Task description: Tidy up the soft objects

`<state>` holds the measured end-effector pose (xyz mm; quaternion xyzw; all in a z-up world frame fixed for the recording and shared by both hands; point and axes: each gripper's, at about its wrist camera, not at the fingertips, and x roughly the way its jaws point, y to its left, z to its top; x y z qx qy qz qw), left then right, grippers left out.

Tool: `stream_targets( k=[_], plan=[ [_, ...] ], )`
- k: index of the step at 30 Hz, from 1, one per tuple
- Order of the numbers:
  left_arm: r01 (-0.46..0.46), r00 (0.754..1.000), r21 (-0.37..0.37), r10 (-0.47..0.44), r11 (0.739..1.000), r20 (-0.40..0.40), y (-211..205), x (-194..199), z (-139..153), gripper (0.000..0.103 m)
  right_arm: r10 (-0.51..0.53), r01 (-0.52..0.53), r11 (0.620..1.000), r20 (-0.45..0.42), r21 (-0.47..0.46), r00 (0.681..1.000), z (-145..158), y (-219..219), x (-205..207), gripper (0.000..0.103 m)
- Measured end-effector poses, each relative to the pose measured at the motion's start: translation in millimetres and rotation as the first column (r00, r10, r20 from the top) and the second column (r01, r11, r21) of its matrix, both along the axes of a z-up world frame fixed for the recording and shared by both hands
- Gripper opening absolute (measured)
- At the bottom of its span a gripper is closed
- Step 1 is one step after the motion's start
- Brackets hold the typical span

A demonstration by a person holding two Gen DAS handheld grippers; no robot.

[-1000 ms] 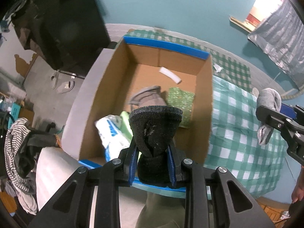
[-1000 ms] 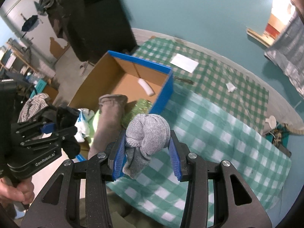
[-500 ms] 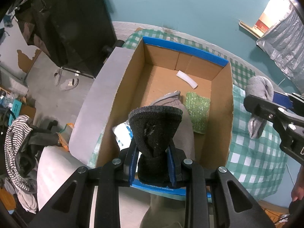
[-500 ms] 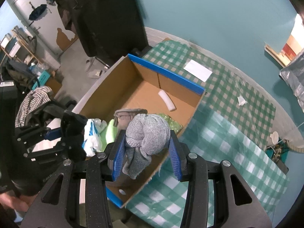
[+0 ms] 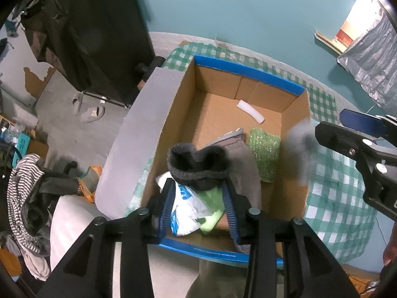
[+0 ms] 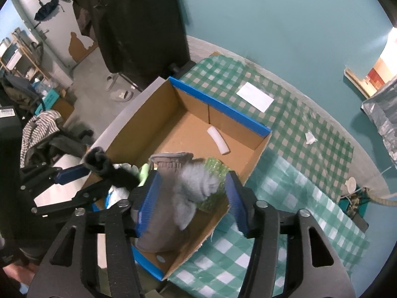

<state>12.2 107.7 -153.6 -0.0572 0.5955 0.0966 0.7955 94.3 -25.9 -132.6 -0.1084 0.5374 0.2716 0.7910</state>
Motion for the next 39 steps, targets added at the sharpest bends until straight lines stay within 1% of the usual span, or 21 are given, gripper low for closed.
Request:
stream_targets(
  k=[3, 6, 10, 17, 18, 21, 23, 25, 29, 31, 35, 37, 38, 39],
  plan=[
    [-0.001, 1.0, 0.009, 0.001, 1.0, 0.018, 2.1, 0.0, 4.1, 0.055, -0.007, 0.007, 1.0, 0.012, -0.007, 1.0, 4.0, 0.7, 0.8, 0.064],
    [0.005, 0.999, 0.024, -0.005, 1.0, 0.033, 2.7, 1.0, 9.5, 0.062, -0.014, 0.014, 1.0, 0.014, -0.012, 1.0, 7.2, 1.7, 1.8, 0.065],
    [0.016, 0.999, 0.039, -0.018, 0.999, 0.049, 1.7, 1.5, 16.7, 0.063, -0.032, 0.032, 0.999, 0.016, -0.01, 0.999, 12.3, -3.1, 1.4, 0.065],
    [0.054, 0.995, 0.027, -0.056, 0.998, 0.087, -6.8, 1.3, 36.7, 0.065, -0.102, 0.103, 0.995, 0.036, -0.001, 0.994, 30.1, -22.9, -2.6, 0.066],
    [0.061, 0.994, 0.034, -0.064, 0.998, 0.09, -9.1, 1.1, 39.6, 0.068, -0.11, 0.11, 0.994, 0.039, 0.002, 0.993, 32.3, -25.6, -3.6, 0.066],
    [0.091, 0.99, 0.093, -0.1, 0.992, 0.101, -21.4, -0.1, 51.9, 0.076, -0.14, 0.139, 0.99, 0.048, 0.016, 0.989, 39.5, -36.3, -7.3, 0.066],
    [0.109, 0.986, 0.103, -0.121, 0.989, 0.116, -27.5, -2.4, 58.7, 0.079, -0.159, 0.157, 0.987, 0.051, 0.026, 0.986, 43.5, -43.5, -10.1, 0.066],
    [0.122, 0.983, 0.1, -0.134, 0.987, 0.122, -33.2, -3.5, 65.2, 0.08, -0.177, 0.175, 0.984, 0.055, 0.035, 0.983, 47.9, -51.0, -13.3, 0.066],
    [0.133, 0.982, 0.067, -0.141, 0.989, 0.123, -40.3, -6.1, 72.9, 0.08, -0.21, 0.207, 0.977, 0.066, 0.049, 0.976, 55.9, -65.8, -20.4, 0.067],
    [0.139, 0.98, 0.063, -0.147, 0.988, 0.138, -43.9, -7.9, 77.1, 0.08, -0.224, 0.22, 0.974, 0.072, 0.052, 0.972, 59.4, -73.2, -23.2, 0.067],
    [0.142, 0.977, 0.082, -0.152, 0.987, 0.147, -50.3, -10.6, 84.6, 0.08, -0.249, 0.246, 0.968, 0.087, 0.05, 0.965, 65.0, -84.4, -29.5, 0.067],
    [0.135, 0.978, 0.103, -0.149, 0.985, 0.144, -53.3, -11.1, 87.9, 0.08, -0.262, 0.258, 0.965, 0.092, 0.051, 0.961, 66.9, -90.0, -32.6, 0.067],
    [0.132, 0.978, 0.107, -0.148, 0.985, 0.15, -55.2, -11.9, 91.1, 0.08, -0.267, 0.263, 0.963, 0.091, 0.052, 0.959, 67.3, -92.8, -33.5, 0.067],
    [0.144, 0.972, 0.115, -0.162, 0.983, 0.17, -58.8, -14.7, 96.0, 0.082, -0.276, 0.272, 0.961, 0.089, 0.055, 0.957, 67.9, -96.1, -34.6, 0.067]
  ],
)
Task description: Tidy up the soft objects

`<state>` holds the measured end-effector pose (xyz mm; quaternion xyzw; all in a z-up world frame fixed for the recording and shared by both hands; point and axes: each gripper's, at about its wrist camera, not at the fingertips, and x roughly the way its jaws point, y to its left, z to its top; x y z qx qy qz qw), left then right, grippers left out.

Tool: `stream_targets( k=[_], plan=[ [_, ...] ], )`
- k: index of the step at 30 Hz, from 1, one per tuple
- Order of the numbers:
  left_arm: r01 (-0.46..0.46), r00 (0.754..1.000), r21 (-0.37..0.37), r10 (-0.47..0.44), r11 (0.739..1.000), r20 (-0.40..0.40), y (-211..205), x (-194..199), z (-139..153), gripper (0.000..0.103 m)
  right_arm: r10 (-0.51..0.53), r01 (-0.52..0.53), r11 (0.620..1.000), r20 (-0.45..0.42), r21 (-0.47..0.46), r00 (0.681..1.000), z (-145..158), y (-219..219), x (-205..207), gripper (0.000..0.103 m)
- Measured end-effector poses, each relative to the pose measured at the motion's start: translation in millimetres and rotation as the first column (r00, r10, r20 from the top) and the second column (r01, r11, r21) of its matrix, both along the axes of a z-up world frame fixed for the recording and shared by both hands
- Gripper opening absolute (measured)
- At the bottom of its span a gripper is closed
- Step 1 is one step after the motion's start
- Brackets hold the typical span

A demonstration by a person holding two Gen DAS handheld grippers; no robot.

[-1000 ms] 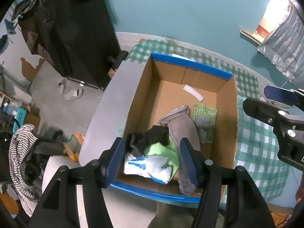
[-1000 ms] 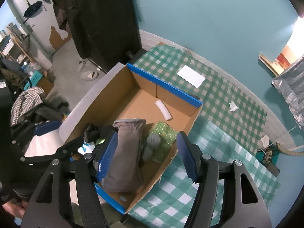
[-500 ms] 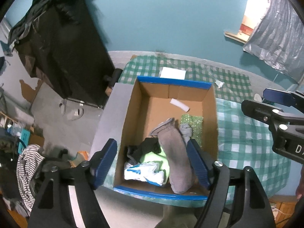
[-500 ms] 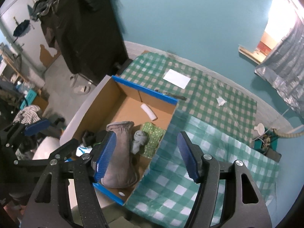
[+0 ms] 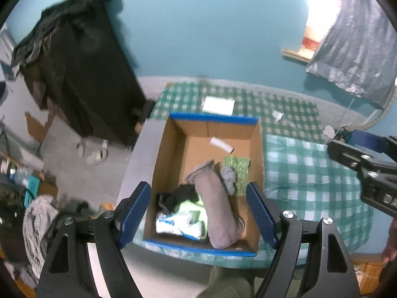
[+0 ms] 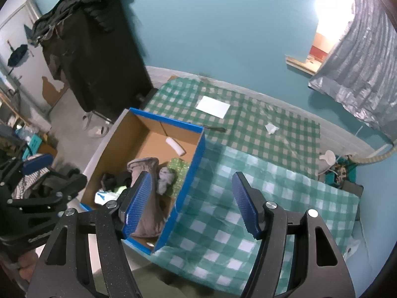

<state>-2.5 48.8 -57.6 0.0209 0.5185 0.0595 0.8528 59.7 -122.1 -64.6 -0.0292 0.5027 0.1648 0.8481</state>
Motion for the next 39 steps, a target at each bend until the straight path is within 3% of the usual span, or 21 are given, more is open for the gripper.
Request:
stream_targets(
  k=[5, 11, 20, 34, 39],
  plan=[
    [0.055, 0.997, 0.075, -0.059, 0.996, 0.047, -20.5, -7.7, 15.7, 0.083, -0.034, 0.034, 0.999, 0.003, 0.017, 0.999, 4.9, -16.6, -5.9, 0.067],
    [0.057, 0.995, 0.005, -0.057, 0.998, 0.079, -29.7, -11.7, 29.5, 0.083, -0.057, 0.057, 0.998, 0.011, 0.03, 0.998, 11.7, -32.4, -14.8, 0.067],
    [0.036, 0.995, -0.035, -0.033, 0.999, 0.096, -40.3, -17.0, 38.2, 0.083, -0.084, 0.083, 0.996, 0.029, 0.039, 0.996, 22.3, -53.1, -29.1, 0.067],
    [0.066, 0.99, -0.036, -0.061, 0.997, 0.126, -63.5, -23.1, 45.4, 0.083, -0.129, 0.128, 0.991, 0.047, 0.035, 0.99, 27.0, -80.8, -38.9, 0.067],
    [0.037, 0.992, -0.058, -0.03, 0.998, 0.121, -67.2, -23.9, 47.9, 0.083, -0.132, 0.13, 0.991, 0.055, 0.037, 0.99, 28.8, -87.2, -40.8, 0.067]
  ],
)
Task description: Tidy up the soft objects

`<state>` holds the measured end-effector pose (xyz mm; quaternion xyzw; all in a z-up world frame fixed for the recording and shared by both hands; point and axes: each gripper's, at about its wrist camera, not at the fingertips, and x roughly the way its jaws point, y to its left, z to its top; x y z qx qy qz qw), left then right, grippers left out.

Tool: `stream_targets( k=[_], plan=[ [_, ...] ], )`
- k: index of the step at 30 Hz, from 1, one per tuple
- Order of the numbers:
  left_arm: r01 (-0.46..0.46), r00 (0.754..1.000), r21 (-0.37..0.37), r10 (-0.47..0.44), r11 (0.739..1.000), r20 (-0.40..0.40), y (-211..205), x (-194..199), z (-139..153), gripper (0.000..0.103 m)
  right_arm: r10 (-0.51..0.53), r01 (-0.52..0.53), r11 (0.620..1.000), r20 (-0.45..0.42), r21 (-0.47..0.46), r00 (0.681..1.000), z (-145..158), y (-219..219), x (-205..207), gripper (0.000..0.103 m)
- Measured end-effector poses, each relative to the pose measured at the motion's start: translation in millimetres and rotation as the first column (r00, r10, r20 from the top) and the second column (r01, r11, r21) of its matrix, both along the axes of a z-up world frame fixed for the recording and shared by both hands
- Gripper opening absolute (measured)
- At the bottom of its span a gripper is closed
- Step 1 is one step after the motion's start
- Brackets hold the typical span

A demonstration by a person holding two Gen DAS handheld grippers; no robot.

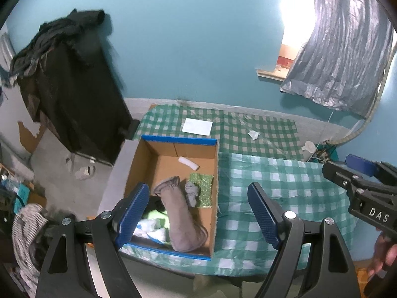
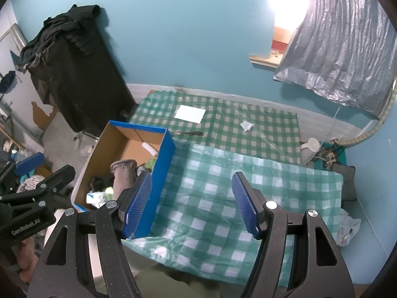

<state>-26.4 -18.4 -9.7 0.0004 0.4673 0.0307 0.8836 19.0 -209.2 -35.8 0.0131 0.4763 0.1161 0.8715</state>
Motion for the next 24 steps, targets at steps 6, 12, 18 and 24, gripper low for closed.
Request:
stream_targets(
  k=[6, 12, 18, 24],
  plan=[
    [-0.061, 0.997, -0.066, 0.065, 0.996, 0.045, 7.6, -5.8, 2.0, 0.083, 0.0, 0.0, 1.0, -0.002, -0.005, 1.0, 0.8, -2.2, -0.4, 0.067],
    [-0.039, 0.999, -0.005, 0.039, 0.999, 0.031, 2.0, -1.7, 3.0, 0.083, 0.0, 0.0, 1.0, -0.002, -0.004, 1.0, 0.6, -2.0, -0.5, 0.067],
    [-0.045, 0.999, 0.023, 0.045, 0.999, -0.009, -4.0, 0.0, -2.1, 0.083, 0.007, -0.007, 1.0, 0.004, -0.002, 1.0, 3.9, -5.8, 2.8, 0.067],
    [-0.026, 1.0, 0.044, 0.027, 0.999, -0.013, -10.5, -0.7, -3.7, 0.083, 0.007, -0.007, 1.0, 0.005, -0.003, 1.0, 3.5, -5.9, 2.0, 0.067]
  ],
)
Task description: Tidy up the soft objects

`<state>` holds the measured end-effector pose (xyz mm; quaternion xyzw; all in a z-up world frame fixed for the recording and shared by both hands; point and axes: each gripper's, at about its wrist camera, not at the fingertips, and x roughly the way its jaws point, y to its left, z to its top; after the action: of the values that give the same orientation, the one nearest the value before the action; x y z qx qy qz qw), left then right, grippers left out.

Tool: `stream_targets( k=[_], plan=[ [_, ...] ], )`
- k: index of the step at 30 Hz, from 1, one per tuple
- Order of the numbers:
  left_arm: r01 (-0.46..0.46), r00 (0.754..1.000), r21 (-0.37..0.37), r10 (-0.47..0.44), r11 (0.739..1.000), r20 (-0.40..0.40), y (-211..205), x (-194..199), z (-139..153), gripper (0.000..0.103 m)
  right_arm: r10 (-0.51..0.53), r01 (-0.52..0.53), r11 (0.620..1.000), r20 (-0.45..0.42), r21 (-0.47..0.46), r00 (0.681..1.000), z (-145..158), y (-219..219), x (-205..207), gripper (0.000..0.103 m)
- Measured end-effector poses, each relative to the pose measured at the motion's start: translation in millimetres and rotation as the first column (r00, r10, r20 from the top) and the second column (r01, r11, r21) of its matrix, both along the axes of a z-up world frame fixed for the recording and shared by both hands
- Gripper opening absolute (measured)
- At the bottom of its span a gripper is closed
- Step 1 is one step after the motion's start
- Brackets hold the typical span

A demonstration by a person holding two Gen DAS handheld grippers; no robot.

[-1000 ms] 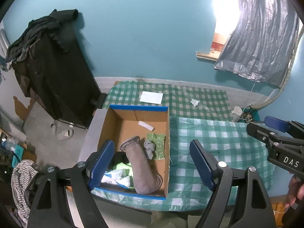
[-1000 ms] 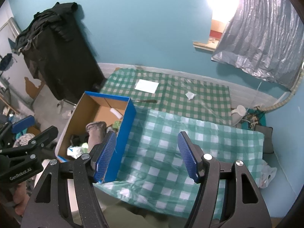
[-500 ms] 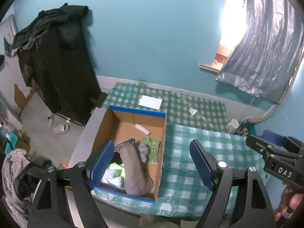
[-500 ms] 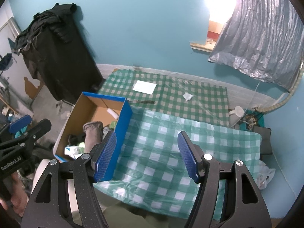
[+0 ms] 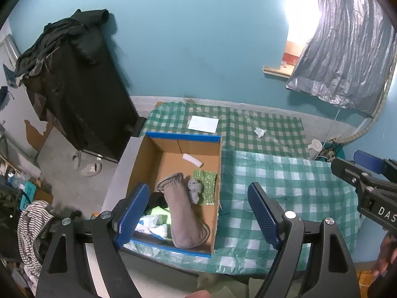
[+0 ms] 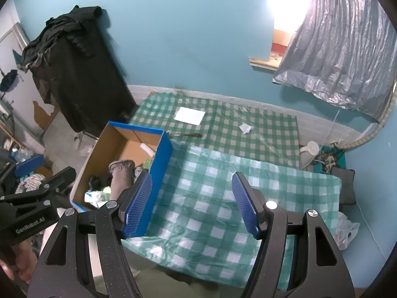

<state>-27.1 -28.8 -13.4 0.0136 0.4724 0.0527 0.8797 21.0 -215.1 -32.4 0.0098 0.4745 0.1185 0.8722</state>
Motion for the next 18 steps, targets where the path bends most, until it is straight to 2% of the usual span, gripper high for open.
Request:
stream_targets(
  k=[18],
  plan=[
    [0.007, 0.999, -0.001, -0.007, 1.0, -0.031, -8.6, -1.6, -6.5, 0.083, 0.0, 0.0, 1.0, -0.007, 0.0, 1.0, -0.9, -6.4, -0.7, 0.067]
  ],
)
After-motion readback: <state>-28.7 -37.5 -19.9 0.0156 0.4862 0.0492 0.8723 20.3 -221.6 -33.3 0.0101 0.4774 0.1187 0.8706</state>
